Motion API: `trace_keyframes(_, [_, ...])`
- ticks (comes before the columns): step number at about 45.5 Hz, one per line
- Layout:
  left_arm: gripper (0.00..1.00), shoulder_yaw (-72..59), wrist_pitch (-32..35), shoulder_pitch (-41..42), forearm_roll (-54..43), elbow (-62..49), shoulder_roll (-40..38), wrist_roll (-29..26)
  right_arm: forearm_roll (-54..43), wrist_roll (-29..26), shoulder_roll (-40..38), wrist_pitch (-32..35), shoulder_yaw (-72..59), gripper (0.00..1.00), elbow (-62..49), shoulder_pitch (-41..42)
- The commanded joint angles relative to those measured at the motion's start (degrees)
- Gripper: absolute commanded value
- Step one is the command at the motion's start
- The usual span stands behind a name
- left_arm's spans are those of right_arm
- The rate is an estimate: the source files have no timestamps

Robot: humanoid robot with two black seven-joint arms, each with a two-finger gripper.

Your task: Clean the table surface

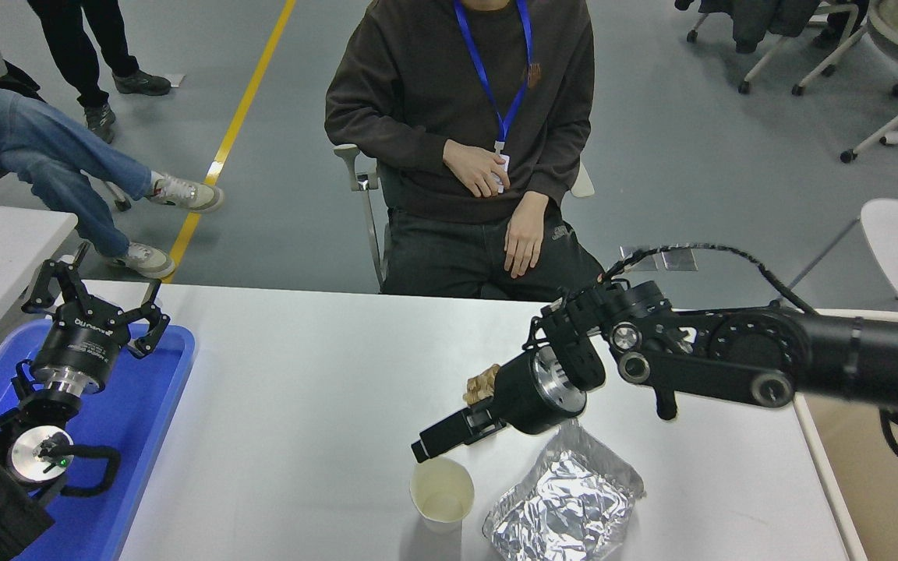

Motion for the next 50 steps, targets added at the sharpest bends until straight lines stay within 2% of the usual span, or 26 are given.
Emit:
trace_keyframes(1, [1.0,0.0,-0.09,0.0,0.0,0.0,0.01,0.0,-0.82,-0.12,5.32,-0.82,-1.12,1.0,-5.9,-1.56])
trace_keyframes(18, [1.0,0.0,-0.09,0.0,0.0,0.0,0.01,0.0,-11.27,-0.04,5.59,-2.58,-1.74,1.0,-7.13,-6.05])
trace_keyframes(41, [1.0,0.0,0.0,0.0,0.0,0.0,0.01,0.0,-15.67,0.49,5.5,-4.87,-4.37,0.97,-7.05,-8.25])
trace_keyframes(48, [1.0,0.0,-0.09,0.0,0.0,0.0,0.01,0.0,-15.58,0.49,5.41,-4.95,-4.29,0.89,-7.13,-8.25])
trace_keyframes(50, [1.0,0.0,-0.09,0.0,0.0,0.0,0.01,0.0,-15.58,0.49,5.41,-4.95,-4.29,0.81,-7.13,-8.25])
